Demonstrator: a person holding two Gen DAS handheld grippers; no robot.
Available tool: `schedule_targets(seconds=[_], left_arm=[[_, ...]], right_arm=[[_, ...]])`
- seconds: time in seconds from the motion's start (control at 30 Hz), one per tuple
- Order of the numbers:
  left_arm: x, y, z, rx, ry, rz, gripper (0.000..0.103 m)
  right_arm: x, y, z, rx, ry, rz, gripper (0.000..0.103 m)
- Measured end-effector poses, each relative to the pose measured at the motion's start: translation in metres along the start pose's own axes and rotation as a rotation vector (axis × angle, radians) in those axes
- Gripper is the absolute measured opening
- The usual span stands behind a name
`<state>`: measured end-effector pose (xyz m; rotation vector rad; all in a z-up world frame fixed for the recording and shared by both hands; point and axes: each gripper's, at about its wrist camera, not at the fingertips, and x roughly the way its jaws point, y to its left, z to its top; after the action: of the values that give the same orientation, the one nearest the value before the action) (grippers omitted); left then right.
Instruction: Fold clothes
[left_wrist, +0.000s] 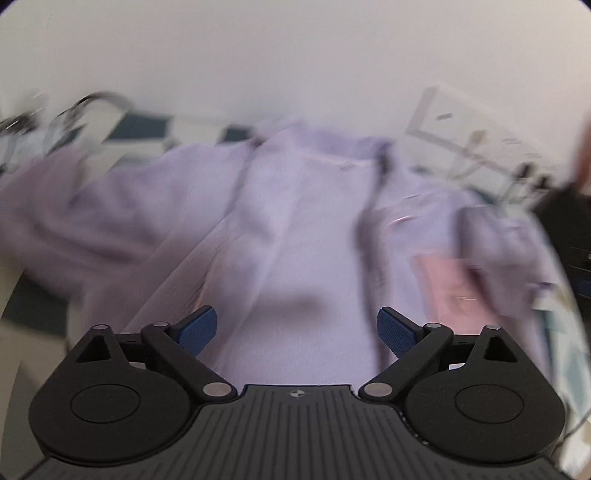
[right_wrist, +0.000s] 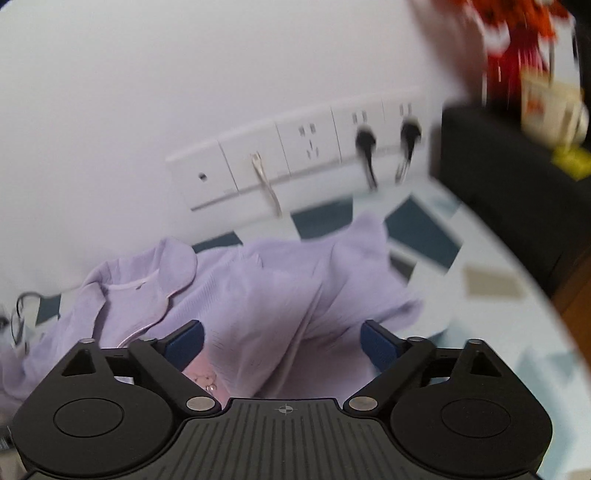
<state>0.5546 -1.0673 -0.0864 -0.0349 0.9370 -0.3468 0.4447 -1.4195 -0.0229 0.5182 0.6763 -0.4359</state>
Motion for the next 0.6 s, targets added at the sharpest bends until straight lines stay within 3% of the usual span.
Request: schedule_targets(seconds=[0.2,0.3,0.4,0.5,0.6], left_arm=[[0.008,-0.028,-0.021,-0.026,0.056,0.123,0.101],[0.007,-0.056,-0.022,0.003,0.052,0.157,0.101],[0.007,-0.100,-0.020,0.061,0.009,0.096,0.101],[0.014,-0.154,-0.017,0.169,-0.038,-0.013,0.101],[0.036,-0.213,-0.020,0.354,-0.086,-0.058,0.101]], right_arm=[[0.054,-0.018,-0.009,0.073,0.028,0.128,0.087],[0.056,-0.028,0.001,-0.009,-0.040,0.183,0.097],[0.052,-0.040,0.009,-0.136,-0.115,0.175,0.102],[0.056,-0.054,0.021,-0.245,-0.141,0.073,0.102],[0.062,-0.080,0.033,-0.206,-0.093,0.072,0.102]])
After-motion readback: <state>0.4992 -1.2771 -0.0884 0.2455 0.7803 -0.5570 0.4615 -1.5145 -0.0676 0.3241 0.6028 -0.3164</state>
